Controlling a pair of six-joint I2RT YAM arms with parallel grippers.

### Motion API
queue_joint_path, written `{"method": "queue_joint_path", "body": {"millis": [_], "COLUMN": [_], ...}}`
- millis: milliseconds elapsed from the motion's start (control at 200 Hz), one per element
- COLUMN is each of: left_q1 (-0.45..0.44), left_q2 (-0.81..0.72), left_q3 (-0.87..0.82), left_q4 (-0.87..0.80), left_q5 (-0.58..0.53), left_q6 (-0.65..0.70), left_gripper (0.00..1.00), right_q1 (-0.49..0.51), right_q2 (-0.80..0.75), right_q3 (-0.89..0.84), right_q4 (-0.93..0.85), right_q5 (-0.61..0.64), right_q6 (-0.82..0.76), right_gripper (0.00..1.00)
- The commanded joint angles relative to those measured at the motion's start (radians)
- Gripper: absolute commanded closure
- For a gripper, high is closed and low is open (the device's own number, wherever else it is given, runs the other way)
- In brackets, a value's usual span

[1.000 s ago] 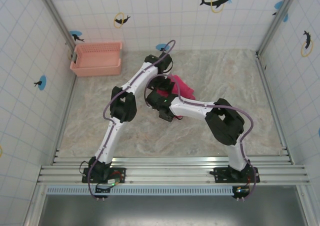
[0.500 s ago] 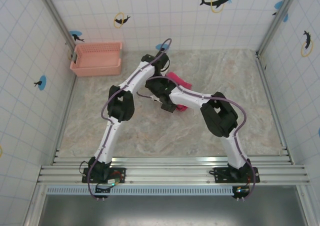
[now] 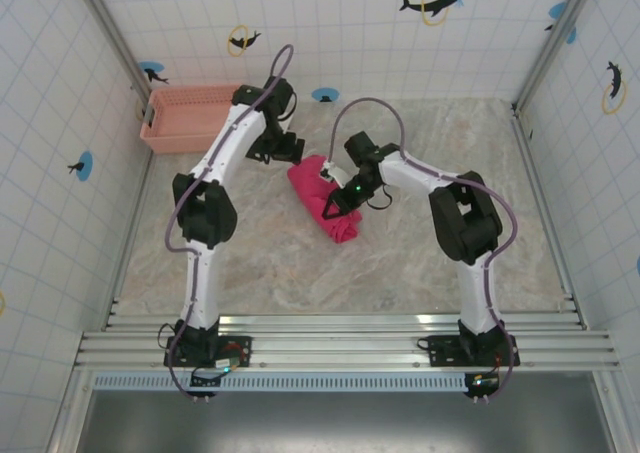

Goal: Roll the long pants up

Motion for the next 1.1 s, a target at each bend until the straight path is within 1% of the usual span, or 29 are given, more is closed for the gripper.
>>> {"method": "queue_joint_path", "body": {"millis": [0, 30, 95, 125, 175, 265, 305, 370, 430, 510, 565, 641, 736, 806, 976, 1091], "left_q1": [-0.011, -0.009, -0.003, -0.003, -0.003, -0.003, -0.003, -0.002, -0.003, -0.004, -0.004, -0.004, -0.005, -0.007, -0.013, -0.025], "left_q2": [-0.086, -0.106, -0.137, -0.153, -0.173, -0.198, -0.200, -0.199, -0.188, -0.174, -0.174, -0.184, -0.180, -0.144, -0.032, 0.034], "left_q3": [-0.105, -0.147, -0.227, -0.260, -0.315, -0.388, -0.416, -0.456, -0.480, -0.508, -0.530, -0.569, -0.601, -0.598, -0.556, -0.490], "left_q4": [-0.033, -0.017, 0.011, 0.023, 0.051, 0.088, 0.109, 0.167, 0.214, 0.288, 0.349, 0.458, 0.609, 0.698, 0.901, 0.983], "left_q5": [-0.029, -0.027, -0.003, 0.010, 0.031, 0.075, 0.098, 0.177, 0.243, 0.325, 0.373, 0.438, 0.506, 0.554, 0.664, 0.711], "left_q6": [0.017, 0.014, 0.002, -0.001, -0.009, -0.037, -0.060, -0.082, -0.123, -0.169, -0.207, -0.269, -0.345, -0.389, -0.510, -0.552], "left_gripper": [0.03, 0.02, 0.03, 0.03, 0.02, 0.02, 0.02, 0.03, 0.02, 0.03, 0.02, 0.02, 0.03, 0.03, 0.03, 0.03], "right_q1": [-0.045, -0.060, -0.089, -0.101, -0.122, -0.163, -0.182, -0.208, -0.232, -0.264, -0.282, -0.301, -0.311, -0.310, -0.305, -0.293], "right_q2": [-0.001, 0.006, 0.025, 0.029, 0.028, 0.007, 0.002, 0.016, 0.038, 0.062, 0.084, 0.109, 0.131, 0.141, 0.160, 0.168], "right_q3": [-0.075, -0.080, -0.100, -0.108, -0.139, -0.240, -0.280, -0.325, -0.357, -0.434, -0.487, -0.522, -0.516, -0.504, -0.490, -0.490], "right_q4": [0.162, 0.191, 0.292, 0.303, 0.410, 0.623, 0.669, 0.688, 0.669, 0.804, 0.959, 1.056, 1.048, 1.030, 1.004, 0.993], "right_q5": [-0.276, -0.276, -0.316, -0.310, -0.314, -0.286, -0.265, -0.259, -0.247, -0.235, -0.234, -0.230, -0.244, -0.250, -0.264, -0.269], "right_q6": [0.303, 0.347, 0.451, 0.485, 0.549, 0.717, 0.761, 0.781, 0.784, 0.891, 0.997, 1.084, 1.093, 1.086, 1.069, 1.060], "right_gripper": [0.88, 0.88, 0.88, 0.88, 0.89, 0.89, 0.89, 0.89, 0.89, 0.89, 0.89, 0.90, 0.90, 0.89, 0.90, 0.90]}}
